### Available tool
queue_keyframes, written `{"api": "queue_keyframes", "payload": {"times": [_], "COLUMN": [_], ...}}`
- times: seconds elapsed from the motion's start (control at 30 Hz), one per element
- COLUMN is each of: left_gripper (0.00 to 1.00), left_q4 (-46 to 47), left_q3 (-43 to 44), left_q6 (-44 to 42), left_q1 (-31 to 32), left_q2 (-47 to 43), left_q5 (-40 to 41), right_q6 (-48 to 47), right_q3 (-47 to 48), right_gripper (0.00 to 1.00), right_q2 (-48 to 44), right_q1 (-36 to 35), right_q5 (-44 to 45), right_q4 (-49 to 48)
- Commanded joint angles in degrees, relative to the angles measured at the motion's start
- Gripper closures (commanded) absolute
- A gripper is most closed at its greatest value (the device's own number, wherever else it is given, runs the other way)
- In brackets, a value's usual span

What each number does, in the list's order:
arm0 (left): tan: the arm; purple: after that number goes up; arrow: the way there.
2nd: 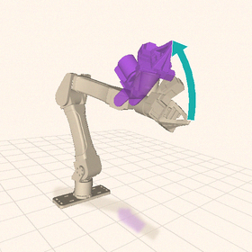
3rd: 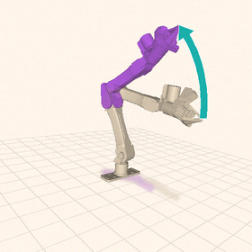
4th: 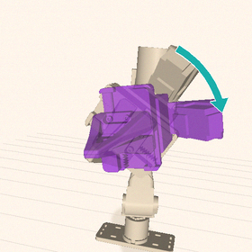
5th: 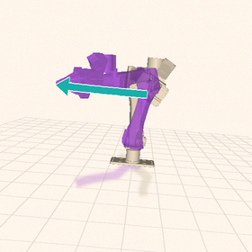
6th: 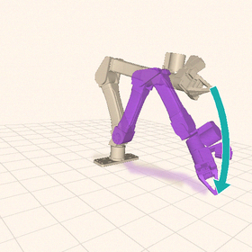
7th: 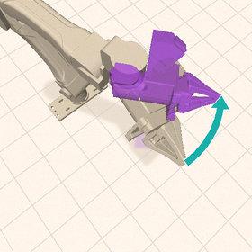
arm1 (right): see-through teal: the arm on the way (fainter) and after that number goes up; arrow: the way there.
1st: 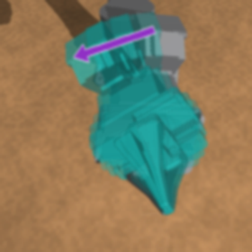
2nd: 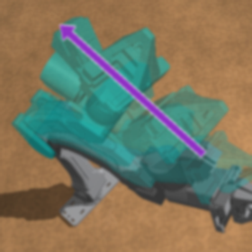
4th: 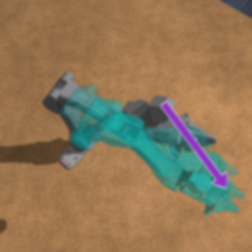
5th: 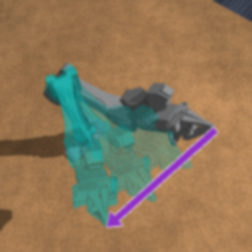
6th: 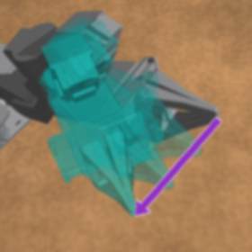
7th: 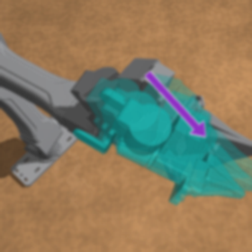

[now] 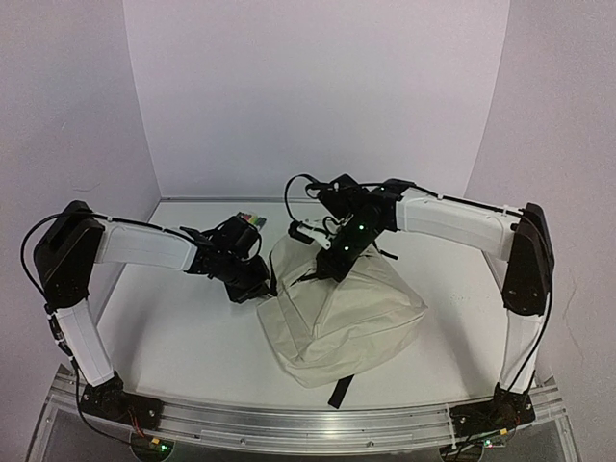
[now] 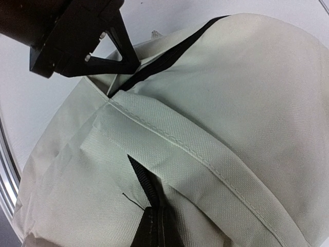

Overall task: Pack the student bag
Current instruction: Unzip the student bag at the center of the board.

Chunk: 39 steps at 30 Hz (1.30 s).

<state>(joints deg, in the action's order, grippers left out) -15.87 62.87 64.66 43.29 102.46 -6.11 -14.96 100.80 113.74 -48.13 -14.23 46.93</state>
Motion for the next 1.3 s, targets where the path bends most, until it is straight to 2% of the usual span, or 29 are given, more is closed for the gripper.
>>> {"api": "queue_keyframes", "payload": {"times": [0.0,0.23,0.27,0.37,0.43,0.5,0.6,0.77,0.9,0.93,1.2,1.27], "left_gripper": [1.0,0.99,0.94,0.63,0.51,0.45,0.42,0.44,0.5,0.53,0.99,1.0], "left_q4": [-3.3,2.8,4.8,9.1,10.6,12.1,14.6,19.2,21.3,22.1,27.4,27.8], "left_q3": [-1.6,-3.9,-4.3,-4.8,-4.9,-5.0,-4.2,-1.0,1.7,1.9,-5.7,-8.4], "left_q6": [0.5,-4.3,-6.1,-9.6,-10.9,-11.2,-11.1,-9.5,-8.4,-8.0,-5.3,-4.4], "left_q1": [-0.5,-0.4,-0.2,1.0,1.7,2.0,2.4,3.0,3.6,3.6,3.6,3.6], "left_q2": [-3.2,-8.4,-9.9,-13.5,-15.0,-15.4,-13.3,-5.8,-1.3,-0.7,-5.4,-7.4], "left_q5": [3.5,3.5,1.9,0.0,-0.6,-2.1,-4.9,-9.1,-10.8,-10.9,-8.4,-7.4], "right_q6": [-2.8,-1.8,-1.5,-0.4,0.2,0.6,1.1,1.4,1.1,1.0,-1.6,-2.7], "right_q3": [-1.5,-1.6,-1.4,-0.1,0.7,1.6,2.5,3.3,3.3,3.3,0.2,-0.7], "right_gripper": [1.0,1.0,1.0,1.0,1.0,1.0,1.0,1.0,1.0,1.0,1.0,1.0], "right_q2": [-4.8,-6.1,-6.2,-6.0,-5.4,-4.9,-4.5,-4.1,-4.1,-4.1,-6.1,-6.7], "right_q1": [2.7,4.0,4.1,4.0,4.0,4.1,4.0,4.1,4.1,4.1,7.1,8.8], "right_q5": [3.2,-1.5,-2.4,-5.0,-5.9,-6.4,-7.1,-6.8,-6.1,-5.9,-3.4,-2.6], "right_q4": [2.1,3.7,3.8,3.7,3.8,3.9,3.9,4.0,4.1,4.2,5.3,5.9]}}
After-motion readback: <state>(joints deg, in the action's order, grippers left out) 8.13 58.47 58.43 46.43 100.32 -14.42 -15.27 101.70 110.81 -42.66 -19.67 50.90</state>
